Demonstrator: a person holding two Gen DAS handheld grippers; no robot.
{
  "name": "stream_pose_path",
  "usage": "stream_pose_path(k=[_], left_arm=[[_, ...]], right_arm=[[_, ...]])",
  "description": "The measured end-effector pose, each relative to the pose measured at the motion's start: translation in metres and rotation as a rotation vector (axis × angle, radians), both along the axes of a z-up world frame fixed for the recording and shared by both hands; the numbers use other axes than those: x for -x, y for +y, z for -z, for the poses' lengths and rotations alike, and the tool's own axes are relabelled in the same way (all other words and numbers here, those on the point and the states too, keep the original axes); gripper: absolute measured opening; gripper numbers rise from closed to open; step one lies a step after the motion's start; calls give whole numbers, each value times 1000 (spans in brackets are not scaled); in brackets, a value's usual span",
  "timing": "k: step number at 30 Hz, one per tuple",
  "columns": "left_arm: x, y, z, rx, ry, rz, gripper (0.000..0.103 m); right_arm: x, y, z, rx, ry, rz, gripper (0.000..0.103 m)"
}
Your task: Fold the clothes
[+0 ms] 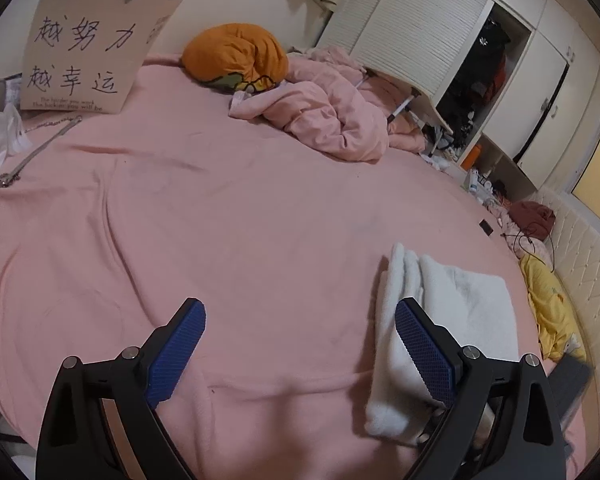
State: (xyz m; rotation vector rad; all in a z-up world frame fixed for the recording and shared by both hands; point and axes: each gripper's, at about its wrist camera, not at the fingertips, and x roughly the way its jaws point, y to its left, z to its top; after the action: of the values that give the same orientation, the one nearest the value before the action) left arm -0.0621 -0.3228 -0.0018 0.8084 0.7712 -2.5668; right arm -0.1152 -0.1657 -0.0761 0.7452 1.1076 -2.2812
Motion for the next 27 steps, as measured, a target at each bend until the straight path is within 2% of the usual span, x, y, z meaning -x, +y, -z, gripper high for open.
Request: stream_pose_path(k=[2,3,6,7,9,10,11,14,15,19,21,23,25,27], left_arm=[[-1,0,2,-6,-4,1,96],[-2,-1,3,-11,-6,0,96],[-5,-4,5,-28,-5,-12,96],[-5,-5,6,-37,-2,-16,96],[-6,-7,7,-55,5,-20,96],[-6,-6,8,-73,14,-5,96],[-4,-4,9,-99,25,31,96],[8,12,12,-156,36,187,96],[13,18,11,-168,41,242,96],[31,44,3,-129,63,379,94],[45,56,2,-110,52,437,91],[58,66,3,-111,50,506,77],[70,75,5,-123,47,574,68],[85,81,13,-147,20,620,67]], right_arm=[[0,1,14,-13,-20,-3,22],[-3,3,15,-9,3,-15,23],[-6,7,5,49,10,4,30],[-7,14,-5,94,-17,24,34],[-12,27,-24,185,-68,62,53],[-19,35,-33,235,-72,75,74],[-27,44,-42,283,-73,88,83],[-53,75,-61,390,-35,136,83],[-51,84,-60,396,-33,172,83],[-36,118,-48,405,-59,311,83],[-27,127,-38,386,-79,337,83],[-15,129,-27,355,-102,335,83],[-12,132,-20,341,-120,332,82],[-11,138,-16,345,-137,334,82]])
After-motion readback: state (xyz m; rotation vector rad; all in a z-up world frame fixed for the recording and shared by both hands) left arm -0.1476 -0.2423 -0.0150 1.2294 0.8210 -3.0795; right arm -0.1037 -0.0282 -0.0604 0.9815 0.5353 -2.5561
